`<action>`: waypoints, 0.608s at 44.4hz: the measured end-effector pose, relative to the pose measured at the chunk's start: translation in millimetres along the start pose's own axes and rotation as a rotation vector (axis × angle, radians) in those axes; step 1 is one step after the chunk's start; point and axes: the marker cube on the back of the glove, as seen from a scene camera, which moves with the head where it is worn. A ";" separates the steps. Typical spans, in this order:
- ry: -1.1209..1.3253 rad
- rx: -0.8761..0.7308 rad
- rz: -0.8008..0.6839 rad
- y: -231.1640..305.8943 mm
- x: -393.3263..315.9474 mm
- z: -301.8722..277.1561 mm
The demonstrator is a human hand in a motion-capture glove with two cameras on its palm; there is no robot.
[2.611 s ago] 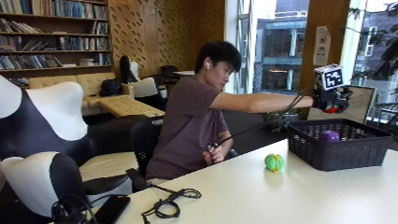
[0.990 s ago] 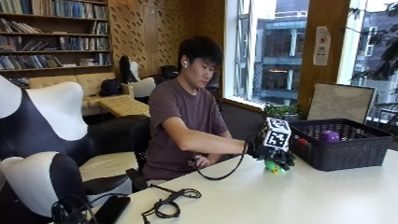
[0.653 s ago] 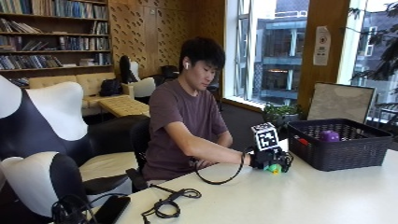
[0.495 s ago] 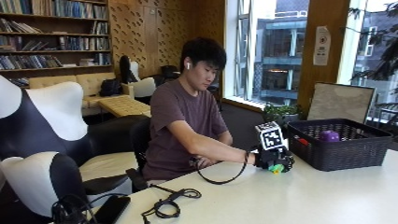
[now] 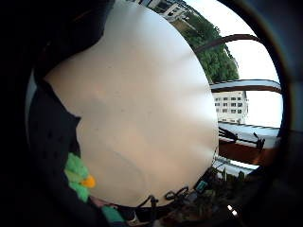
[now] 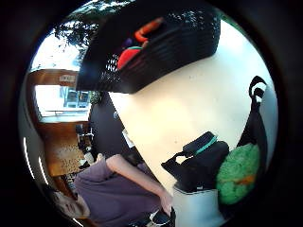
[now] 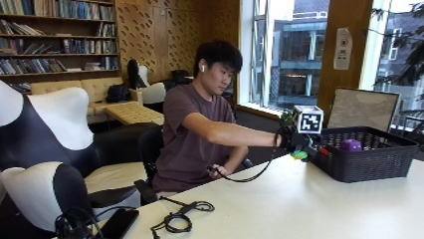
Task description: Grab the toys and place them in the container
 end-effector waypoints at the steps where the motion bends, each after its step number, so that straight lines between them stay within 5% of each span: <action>1: -0.029 0.005 -0.044 -0.1 -4.6 -8.9; 7: 0.086 0.052 0.049 -9.0 -5.4 -65.3; 16: 0.052 0.171 -0.060 -37.2 -49.7 -151.5; 24: 0.091 0.229 -0.083 -64.4 -66.3 -180.9; 27: 0.085 0.254 0.025 -85.4 -77.0 -183.3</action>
